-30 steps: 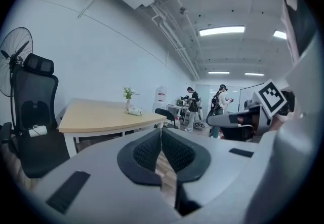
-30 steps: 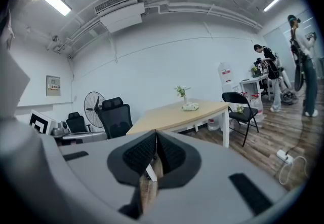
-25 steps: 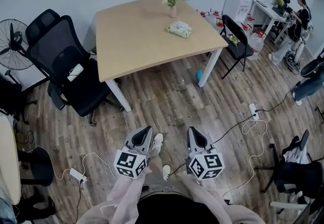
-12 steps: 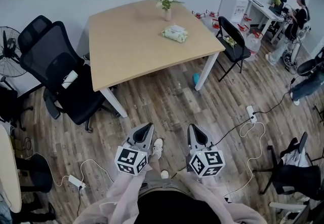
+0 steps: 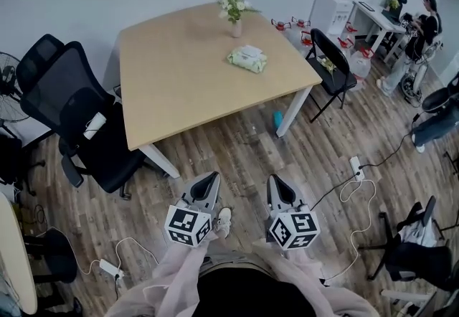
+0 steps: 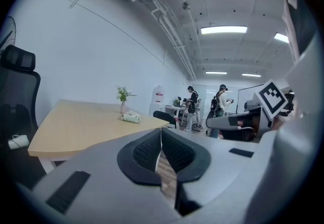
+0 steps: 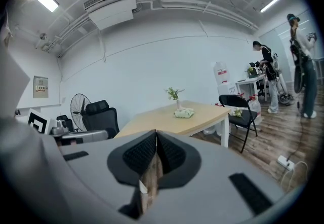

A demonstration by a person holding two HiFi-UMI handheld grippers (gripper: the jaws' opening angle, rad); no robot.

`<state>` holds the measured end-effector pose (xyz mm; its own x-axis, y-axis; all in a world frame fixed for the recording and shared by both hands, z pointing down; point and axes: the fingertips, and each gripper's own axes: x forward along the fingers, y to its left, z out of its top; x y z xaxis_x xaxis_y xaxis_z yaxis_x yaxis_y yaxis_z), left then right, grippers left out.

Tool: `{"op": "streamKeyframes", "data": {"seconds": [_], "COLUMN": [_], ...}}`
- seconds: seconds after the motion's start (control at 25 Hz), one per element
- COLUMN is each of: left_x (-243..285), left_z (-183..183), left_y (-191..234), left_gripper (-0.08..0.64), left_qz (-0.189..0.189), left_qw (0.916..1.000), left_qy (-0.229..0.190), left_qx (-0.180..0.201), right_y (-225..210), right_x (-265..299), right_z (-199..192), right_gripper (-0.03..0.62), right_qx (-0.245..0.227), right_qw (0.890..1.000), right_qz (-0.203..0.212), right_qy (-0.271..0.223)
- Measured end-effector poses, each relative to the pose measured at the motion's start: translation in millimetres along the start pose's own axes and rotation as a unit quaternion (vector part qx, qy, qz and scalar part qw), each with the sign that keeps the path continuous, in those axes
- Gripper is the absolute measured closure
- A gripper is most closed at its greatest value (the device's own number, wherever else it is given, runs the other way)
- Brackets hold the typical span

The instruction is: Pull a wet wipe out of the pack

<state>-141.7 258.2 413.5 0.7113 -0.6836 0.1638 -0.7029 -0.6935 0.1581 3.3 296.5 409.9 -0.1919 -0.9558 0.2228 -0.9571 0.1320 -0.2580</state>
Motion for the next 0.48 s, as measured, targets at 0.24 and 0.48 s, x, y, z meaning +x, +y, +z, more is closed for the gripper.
{"op": "streamKeyframes", "data": {"seconds": [0.24, 0.48], "left_x": [32.8, 61.3], "left_z": [14.5, 23.9], "left_y": [27.8, 58.2], "left_gripper": [0.546, 0.545], "left_qz": [-0.011, -0.019], "left_qw": [0.9999, 0.9998], "left_qy": [-0.001, 0.0], "left_qx": [-0.002, -0.002], "right_y": [-6.4, -10.1], "right_x": [40.8, 79.2], "right_z": [16.2, 24.7], "right_gripper": [0.578, 0.578], "right_qx": [0.001, 0.008], "right_qw": [1.0, 1.0], "right_qz": [-0.008, -0.017], "right_qy": [0.0, -0.002]}}
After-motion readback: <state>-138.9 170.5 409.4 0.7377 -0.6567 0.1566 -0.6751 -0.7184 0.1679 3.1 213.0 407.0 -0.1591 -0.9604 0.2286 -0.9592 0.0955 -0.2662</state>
